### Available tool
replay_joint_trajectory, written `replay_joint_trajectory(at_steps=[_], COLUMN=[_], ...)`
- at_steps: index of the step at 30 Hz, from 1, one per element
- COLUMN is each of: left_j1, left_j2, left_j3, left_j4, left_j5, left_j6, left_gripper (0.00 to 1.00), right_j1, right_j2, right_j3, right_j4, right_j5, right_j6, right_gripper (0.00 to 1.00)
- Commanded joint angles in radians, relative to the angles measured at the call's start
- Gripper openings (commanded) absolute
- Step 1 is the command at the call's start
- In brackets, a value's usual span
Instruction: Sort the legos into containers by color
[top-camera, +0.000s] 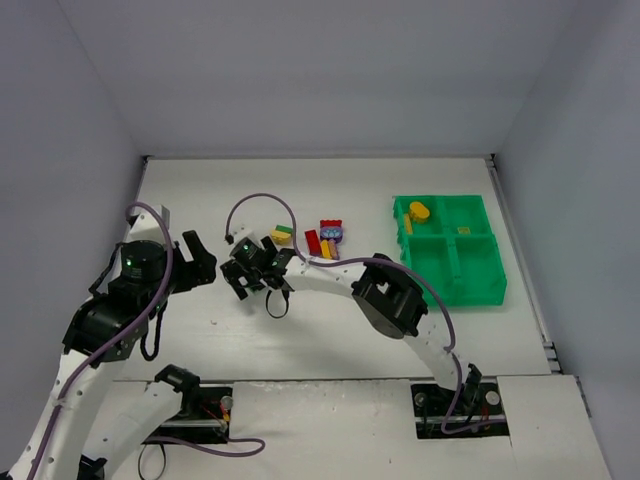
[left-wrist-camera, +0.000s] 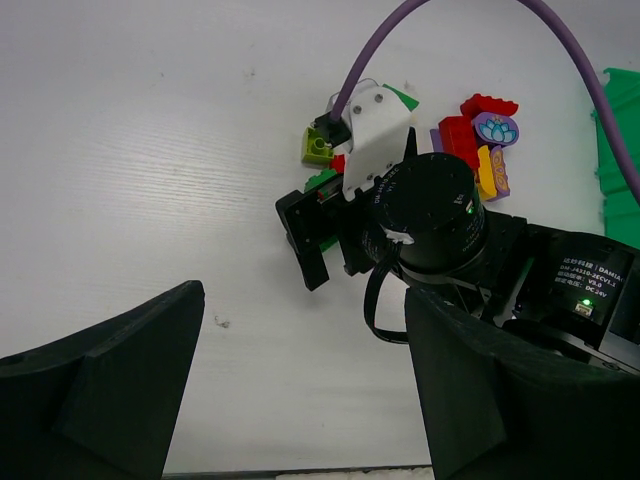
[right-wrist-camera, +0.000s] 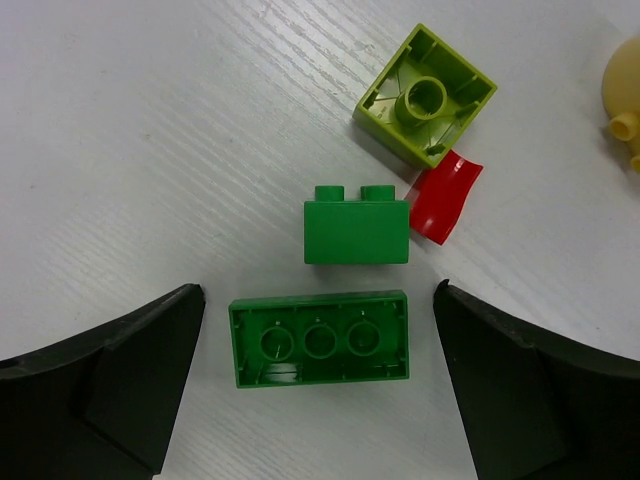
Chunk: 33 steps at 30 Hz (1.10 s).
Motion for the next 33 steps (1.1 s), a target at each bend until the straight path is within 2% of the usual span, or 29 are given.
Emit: replay_joint_trajectory(at_steps=[1,4,5,7,8,10,11,14,18,21,24,25,27,28,31,33], left_j1=[0.005,0.005,0.005,0.005,0.004,0.005,0.005,0.004,0.005,0.005,0.005,0.005,0.005,0.005,0.005,0.005], left_j2=[0.014,0.02,0.022,0.027,0.03,0.033,0.036,0.042,0.053,0.063,0.066,0.068,0.073,0.076,0.082,0.085], left_j3=[0.019,0.017,0.016,0.013,0.011,0.008,0.007,0.001,-0.009,-0.01,-0.016,-0.018,-0.019,-0.019,-0.022,-0.025], left_j4=[0.028,0.038,0.041,0.051,0.054,0.061,0.064,0.077,0.1,0.109,0.123,0.126,0.132,0.135,0.14,0.144], left_j5=[-0.01,-0.004,-0.004,0.0,0.003,0.01,0.011,0.02,0.037,0.046,0.057,0.06,0.062,0.062,0.065,0.071], left_j6=[0.015,0.015,0.015,0.015,0.013,0.013,0.012,0.009,0.001,-0.003,-0.008,-0.008,-0.008,-0.008,-0.011,-0.014], left_gripper=[0.75,0.75,0.75,0.75,0.75,0.75,0.75,0.75,0.75,0.75,0.75,0.75,0.75,0.75,0.75,0.75], right_j1=[0.011,0.016,0.016,0.016,0.016,0.015,0.013,-0.002,-0.057,-0.163,-0.319,-0.408,-0.51,-0.615,-0.788,-0.855], right_j2=[-0.02,-0.043,-0.05,-0.072,-0.081,-0.116,-0.132,-0.201,-0.316,-0.447,-0.538,-0.558,-0.616,-0.645,-0.681,-0.689], right_j3=[0.0,-0.042,-0.054,-0.076,-0.097,-0.116,-0.132,-0.151,-0.181,-0.22,-0.286,-0.304,-0.355,-0.37,-0.421,-0.43], right_j4=[-0.033,-0.033,-0.033,-0.031,-0.033,-0.033,-0.033,-0.022,-0.008,-0.007,0.001,0.001,0.004,0.006,0.024,0.029], right_j5=[0.061,0.064,0.066,0.067,0.076,0.086,0.096,0.097,0.113,0.106,0.118,0.116,0.081,0.068,0.031,0.021], right_j6=[0.017,0.023,0.023,0.024,0.026,0.024,0.017,-0.005,-0.046,-0.062,-0.103,-0.112,-0.12,-0.118,-0.134,-0.143], right_gripper=[0.95,0.8,0.71,0.6,0.46,0.35,0.23,0.07,0.02,0.03,0.03,0.03,0.03,0.03,0.05,0.07])
